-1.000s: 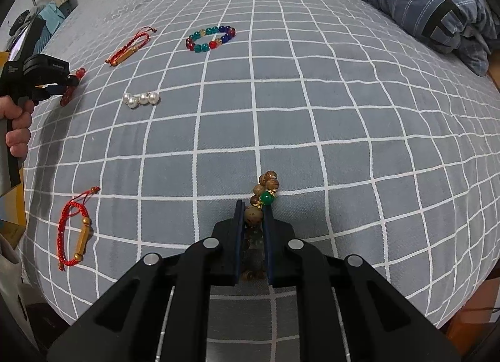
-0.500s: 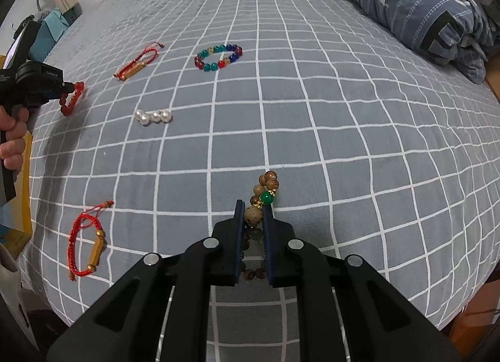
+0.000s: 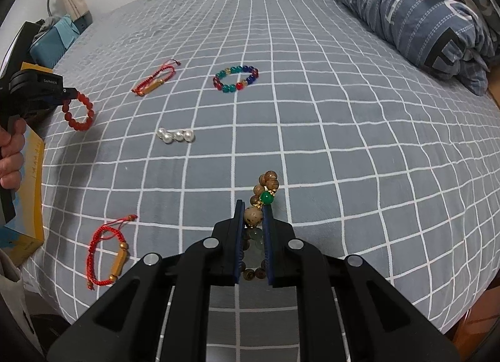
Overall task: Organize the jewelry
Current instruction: 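Lift the red bracelet with the left tool while the right tool lifts the wooden bracelet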
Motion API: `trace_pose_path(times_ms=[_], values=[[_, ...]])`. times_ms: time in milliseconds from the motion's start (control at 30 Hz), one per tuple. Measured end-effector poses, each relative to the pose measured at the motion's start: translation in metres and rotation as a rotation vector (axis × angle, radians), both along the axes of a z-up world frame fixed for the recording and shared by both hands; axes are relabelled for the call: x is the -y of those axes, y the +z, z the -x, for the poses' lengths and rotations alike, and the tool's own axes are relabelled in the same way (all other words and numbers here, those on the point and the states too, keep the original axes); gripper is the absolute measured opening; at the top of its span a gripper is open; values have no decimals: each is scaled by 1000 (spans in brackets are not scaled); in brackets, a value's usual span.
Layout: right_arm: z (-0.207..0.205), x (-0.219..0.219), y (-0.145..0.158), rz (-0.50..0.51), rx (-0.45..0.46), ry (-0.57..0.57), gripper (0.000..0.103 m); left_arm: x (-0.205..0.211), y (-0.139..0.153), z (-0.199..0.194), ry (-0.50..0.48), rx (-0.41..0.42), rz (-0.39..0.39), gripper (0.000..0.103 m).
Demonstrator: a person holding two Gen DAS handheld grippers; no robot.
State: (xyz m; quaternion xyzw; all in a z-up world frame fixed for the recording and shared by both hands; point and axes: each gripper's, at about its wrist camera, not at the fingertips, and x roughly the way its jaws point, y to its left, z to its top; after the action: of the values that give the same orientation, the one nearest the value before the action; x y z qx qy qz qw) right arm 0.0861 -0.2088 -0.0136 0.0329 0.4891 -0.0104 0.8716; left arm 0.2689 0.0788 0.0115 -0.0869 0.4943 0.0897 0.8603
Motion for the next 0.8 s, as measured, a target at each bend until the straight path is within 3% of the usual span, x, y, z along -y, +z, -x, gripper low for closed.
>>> trace_pose_path(times_ms=[800], values=[[17,-25,43,13,137,27,10,18,61,73,-74,151,-23,13]])
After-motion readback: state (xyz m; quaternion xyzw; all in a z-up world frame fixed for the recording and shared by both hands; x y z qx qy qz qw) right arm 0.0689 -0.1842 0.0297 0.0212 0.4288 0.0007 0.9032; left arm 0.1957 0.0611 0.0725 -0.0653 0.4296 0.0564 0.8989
